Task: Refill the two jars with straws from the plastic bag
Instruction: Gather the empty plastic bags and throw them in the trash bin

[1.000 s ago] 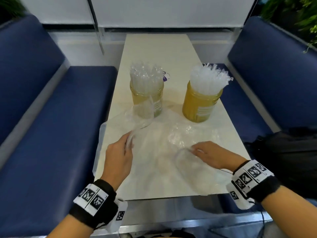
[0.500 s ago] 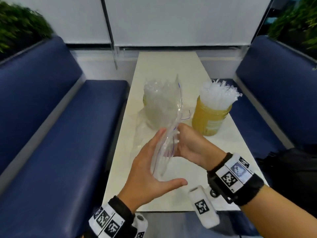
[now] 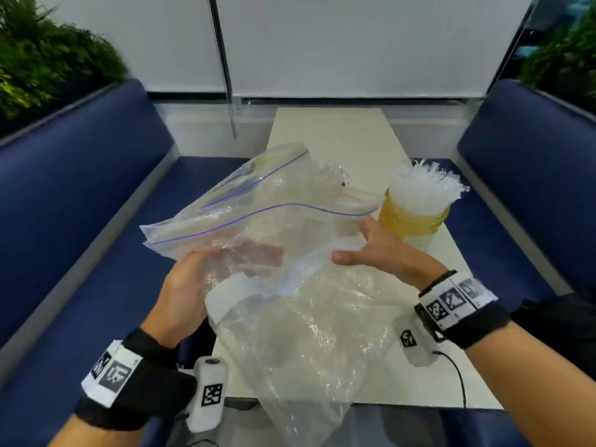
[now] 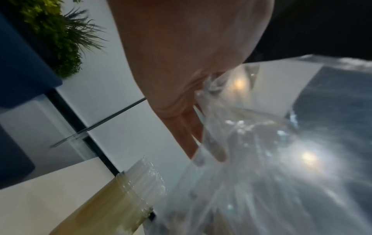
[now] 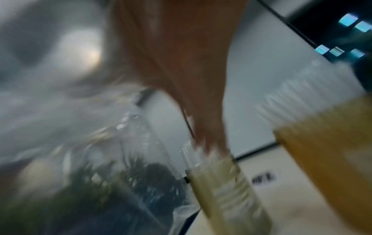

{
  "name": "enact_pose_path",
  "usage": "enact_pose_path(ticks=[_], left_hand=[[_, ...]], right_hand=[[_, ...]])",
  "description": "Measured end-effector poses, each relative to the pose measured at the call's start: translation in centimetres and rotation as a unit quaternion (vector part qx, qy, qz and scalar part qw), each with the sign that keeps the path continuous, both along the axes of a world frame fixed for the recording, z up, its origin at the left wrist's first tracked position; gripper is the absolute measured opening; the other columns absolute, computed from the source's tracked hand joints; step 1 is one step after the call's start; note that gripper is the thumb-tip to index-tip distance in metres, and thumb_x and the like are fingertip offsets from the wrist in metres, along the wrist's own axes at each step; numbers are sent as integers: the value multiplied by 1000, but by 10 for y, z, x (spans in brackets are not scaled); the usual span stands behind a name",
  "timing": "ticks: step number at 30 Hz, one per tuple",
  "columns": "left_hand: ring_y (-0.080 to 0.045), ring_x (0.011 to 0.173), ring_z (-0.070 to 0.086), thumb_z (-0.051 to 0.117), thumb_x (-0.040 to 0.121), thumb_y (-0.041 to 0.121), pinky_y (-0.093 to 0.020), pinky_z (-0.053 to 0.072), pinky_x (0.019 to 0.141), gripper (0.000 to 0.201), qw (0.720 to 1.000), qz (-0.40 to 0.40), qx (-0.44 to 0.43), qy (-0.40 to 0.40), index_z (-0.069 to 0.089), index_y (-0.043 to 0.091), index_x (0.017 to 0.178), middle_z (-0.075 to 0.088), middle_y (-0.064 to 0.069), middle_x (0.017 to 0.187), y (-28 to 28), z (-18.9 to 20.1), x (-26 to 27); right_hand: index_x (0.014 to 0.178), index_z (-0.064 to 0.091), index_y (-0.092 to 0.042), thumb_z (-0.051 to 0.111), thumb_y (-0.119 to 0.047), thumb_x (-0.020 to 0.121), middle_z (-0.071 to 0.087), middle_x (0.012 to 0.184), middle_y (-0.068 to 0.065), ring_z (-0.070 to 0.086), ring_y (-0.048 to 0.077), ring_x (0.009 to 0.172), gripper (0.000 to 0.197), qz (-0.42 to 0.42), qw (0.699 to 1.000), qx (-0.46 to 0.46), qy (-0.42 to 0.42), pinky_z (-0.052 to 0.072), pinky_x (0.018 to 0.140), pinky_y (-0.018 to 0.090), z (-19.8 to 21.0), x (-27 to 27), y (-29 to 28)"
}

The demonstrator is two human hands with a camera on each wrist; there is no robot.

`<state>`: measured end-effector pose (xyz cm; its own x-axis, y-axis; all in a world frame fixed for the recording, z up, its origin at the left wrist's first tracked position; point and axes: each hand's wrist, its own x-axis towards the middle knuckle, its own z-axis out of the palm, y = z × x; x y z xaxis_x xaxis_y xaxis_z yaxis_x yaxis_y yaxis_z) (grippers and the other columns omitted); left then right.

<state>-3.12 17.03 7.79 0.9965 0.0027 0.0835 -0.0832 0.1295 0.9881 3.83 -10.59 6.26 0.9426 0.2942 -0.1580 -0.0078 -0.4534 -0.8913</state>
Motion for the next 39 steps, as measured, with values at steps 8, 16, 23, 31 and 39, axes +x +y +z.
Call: enact_pose_path(ticks=[8, 16, 23, 31, 39], left_hand=[[-20, 101, 73, 45, 96, 55, -35, 61, 82, 47, 997, -71, -18, 20, 78, 23, 108, 77, -6, 111, 30, -1, 7], [-29, 107, 72, 61, 93, -1, -35, 62, 81, 53, 992, -63, 106, 31, 49, 24, 138, 72, 4, 123, 38, -34, 3], [-20, 116, 66, 67, 85, -7, -27, 56, 93, 34, 980, -87, 167, -62, 73, 7, 116, 72, -11, 121, 51, -40, 13], [-28, 108, 68, 43, 92, 21, -43, 54, 89, 39, 922, -266, 283, 5, 81, 13, 101, 68, -5, 118, 56, -31, 20], [-8, 98, 64, 89, 72, 34, -9, 49, 68, 31, 872, -207, 427, -122, 76, 34, 101, 60, 11, 116, 38, -19, 20]], right_hand=[[122, 54, -13, 71, -30, 90, 76, 102, -2, 74, 13, 96, 40, -17, 983, 158, 93, 58, 80, 22, -3, 5, 28], [102, 60, 0, 48, -7, 100, 75, 85, 7, 69, 25, 81, 14, -8, 952, 283, 117, 58, 70, 23, -29, 13, 9], [73, 70, 3, 68, 9, 83, 71, 64, 5, 68, 12, 54, 12, 52, 962, 261, 60, 53, 51, 18, -49, 19, -16], [88, 76, 6, 36, 1, 99, 77, 94, 3, 64, 22, 99, 42, 106, 975, 161, 114, 50, 81, 21, -39, 12, -38], [102, 63, -31, 82, -57, 68, 65, 132, -6, 58, 8, 126, 47, 117, 990, 2, -81, 43, 110, 41, -8, 17, -8]])
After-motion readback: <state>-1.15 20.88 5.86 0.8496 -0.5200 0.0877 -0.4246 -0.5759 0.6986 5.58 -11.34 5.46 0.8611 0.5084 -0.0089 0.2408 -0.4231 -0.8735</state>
